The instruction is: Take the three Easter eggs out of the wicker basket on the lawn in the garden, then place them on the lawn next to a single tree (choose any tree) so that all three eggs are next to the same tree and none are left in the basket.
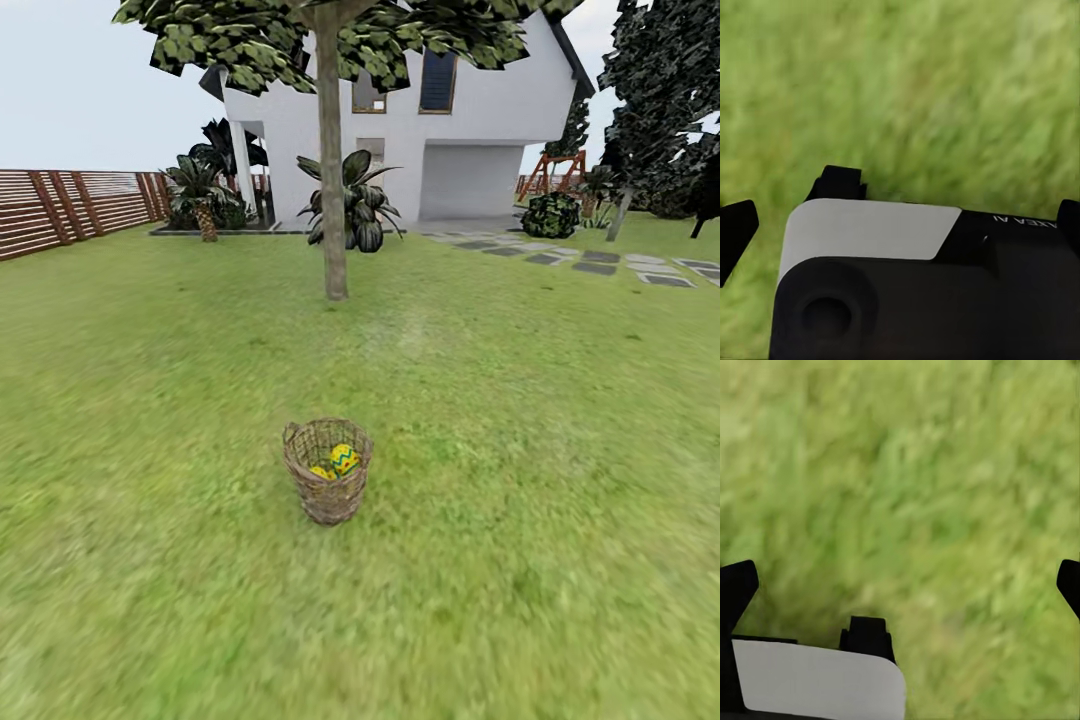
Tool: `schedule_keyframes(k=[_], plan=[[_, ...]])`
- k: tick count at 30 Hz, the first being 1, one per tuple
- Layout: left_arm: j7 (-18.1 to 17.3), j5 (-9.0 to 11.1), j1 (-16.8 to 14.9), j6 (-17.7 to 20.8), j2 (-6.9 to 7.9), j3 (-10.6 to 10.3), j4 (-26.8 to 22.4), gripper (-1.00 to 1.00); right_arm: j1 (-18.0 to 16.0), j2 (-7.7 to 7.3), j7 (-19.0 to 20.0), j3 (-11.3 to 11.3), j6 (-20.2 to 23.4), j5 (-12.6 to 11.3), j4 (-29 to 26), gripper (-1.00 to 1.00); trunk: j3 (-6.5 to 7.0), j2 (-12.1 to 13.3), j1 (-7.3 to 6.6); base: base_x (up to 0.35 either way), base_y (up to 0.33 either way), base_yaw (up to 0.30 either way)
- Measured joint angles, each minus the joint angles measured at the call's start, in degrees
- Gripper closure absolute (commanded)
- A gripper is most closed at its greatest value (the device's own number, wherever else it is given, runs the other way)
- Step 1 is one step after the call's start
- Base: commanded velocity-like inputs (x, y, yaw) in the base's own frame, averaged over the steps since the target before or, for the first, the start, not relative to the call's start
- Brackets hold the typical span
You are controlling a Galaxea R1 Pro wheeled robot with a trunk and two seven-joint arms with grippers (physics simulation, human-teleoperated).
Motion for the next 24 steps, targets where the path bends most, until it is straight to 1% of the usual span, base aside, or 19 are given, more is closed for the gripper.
schedule_keyframes(k=[19,21,24], plan=[[0.0,0.0,0.0,0.0,0.00,0.0,0.0,-1.00,0.0,-0.05,0.0,0.0,0.0,-0.3,-0.1,-1.00,0.00,0.0,0.00,0.273,0.237,0.000],[0.0,0.0,0.0,0.0,0.00,0.0,0.0,-1.00,0.0,-0.07,0.0,0.0,0.0,-0.3,-0.1,-1.00,0.00,0.0,0.00,0.295,0.159,-0.061],[0.0,0.0,0.0,0.0,-0.02,0.0,0.0,-1.00,0.0,-0.17,0.1,-0.1,0.0,-0.5,-0.1,-1.00,0.06,0.0,0.00,0.302,0.141,-0.209]])
